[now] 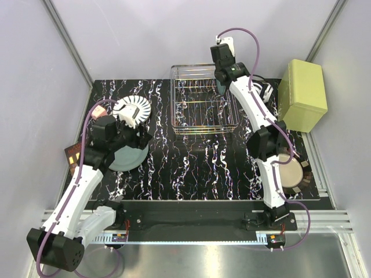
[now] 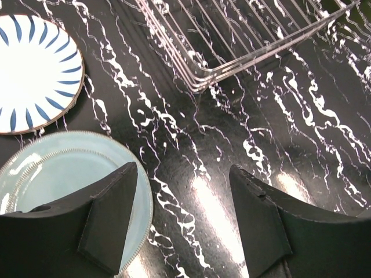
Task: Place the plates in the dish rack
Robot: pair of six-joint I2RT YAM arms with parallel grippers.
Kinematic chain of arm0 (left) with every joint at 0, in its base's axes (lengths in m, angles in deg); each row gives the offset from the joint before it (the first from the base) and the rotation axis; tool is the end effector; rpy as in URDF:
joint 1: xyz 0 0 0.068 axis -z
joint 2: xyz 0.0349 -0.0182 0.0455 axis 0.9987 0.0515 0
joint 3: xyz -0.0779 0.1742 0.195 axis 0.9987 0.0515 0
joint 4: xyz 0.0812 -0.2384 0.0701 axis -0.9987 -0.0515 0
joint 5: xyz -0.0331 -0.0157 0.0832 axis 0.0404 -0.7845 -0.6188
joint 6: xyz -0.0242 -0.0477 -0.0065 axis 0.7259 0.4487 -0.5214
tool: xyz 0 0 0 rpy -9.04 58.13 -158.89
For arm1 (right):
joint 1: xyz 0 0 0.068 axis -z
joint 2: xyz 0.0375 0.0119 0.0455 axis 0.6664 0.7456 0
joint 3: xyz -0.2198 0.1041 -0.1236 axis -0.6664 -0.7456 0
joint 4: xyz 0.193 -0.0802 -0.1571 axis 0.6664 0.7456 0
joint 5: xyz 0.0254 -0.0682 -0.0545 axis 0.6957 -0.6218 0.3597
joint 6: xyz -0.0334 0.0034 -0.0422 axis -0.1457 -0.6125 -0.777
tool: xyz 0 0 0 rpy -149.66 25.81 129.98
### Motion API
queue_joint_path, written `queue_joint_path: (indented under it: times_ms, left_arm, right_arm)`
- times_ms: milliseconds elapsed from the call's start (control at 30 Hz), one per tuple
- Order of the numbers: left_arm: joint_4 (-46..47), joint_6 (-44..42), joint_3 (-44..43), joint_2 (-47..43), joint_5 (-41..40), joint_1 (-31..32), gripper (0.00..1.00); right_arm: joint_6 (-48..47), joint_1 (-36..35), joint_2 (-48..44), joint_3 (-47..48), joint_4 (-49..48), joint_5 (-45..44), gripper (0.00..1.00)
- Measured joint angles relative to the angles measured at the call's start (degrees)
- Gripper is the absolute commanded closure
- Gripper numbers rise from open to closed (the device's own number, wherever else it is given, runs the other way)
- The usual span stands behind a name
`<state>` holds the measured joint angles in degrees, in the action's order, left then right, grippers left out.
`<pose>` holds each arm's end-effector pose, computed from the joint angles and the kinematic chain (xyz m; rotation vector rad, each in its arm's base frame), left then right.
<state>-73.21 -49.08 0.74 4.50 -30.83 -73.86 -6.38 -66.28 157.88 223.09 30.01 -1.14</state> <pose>0.1942 -0.0565 0.3211 0.4260 1.9983 -0.4568 0.4642 0.1890 0.3718 -0.0533 2.0635 -0.3653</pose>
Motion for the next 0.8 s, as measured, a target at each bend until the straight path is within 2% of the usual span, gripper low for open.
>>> queue_joint_path:
  times_ms: [367,800]
  left_arm:
    - [1.3,2.0,4.2,-1.5,-0.1,0.0,0.3]
    - [1.9,2.7,5.0,-1.4,-0.1,0.0,0.3]
  right_arm:
    - [-11.9,0.4,6.2,4.8,-9.4,-8.9,1.0]
    - [-12.8,1.2,8.5,4.8,-11.8,-9.2,1.0]
